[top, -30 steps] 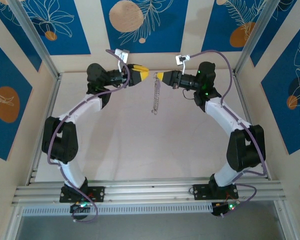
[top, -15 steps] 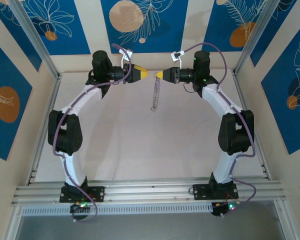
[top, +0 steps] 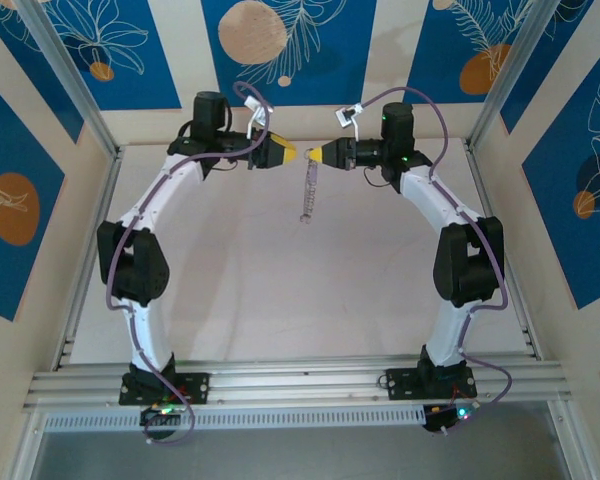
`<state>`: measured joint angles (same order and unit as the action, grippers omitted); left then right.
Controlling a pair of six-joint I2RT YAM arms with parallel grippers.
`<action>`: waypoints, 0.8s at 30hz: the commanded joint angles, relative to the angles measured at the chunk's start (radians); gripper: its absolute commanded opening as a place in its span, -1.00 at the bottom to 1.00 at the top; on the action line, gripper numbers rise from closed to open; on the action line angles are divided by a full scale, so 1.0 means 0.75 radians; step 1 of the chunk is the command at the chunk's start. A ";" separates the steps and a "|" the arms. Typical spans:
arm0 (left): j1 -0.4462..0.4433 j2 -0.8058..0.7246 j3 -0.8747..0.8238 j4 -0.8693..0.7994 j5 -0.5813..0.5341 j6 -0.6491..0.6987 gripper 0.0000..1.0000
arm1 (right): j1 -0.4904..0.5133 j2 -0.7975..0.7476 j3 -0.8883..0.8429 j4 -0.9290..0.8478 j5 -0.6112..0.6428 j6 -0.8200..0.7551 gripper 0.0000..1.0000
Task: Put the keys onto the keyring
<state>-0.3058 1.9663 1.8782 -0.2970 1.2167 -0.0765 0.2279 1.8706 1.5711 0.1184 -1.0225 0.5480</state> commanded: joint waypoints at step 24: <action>-0.046 0.073 0.094 -0.051 0.003 0.030 -0.41 | 0.039 -0.007 0.039 0.004 -0.052 -0.023 -1.00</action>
<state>-0.3321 2.0003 1.9106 -0.3794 1.1961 -0.0265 0.2508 1.8706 1.5711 0.1184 -1.0290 0.5480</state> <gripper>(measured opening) 0.297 0.057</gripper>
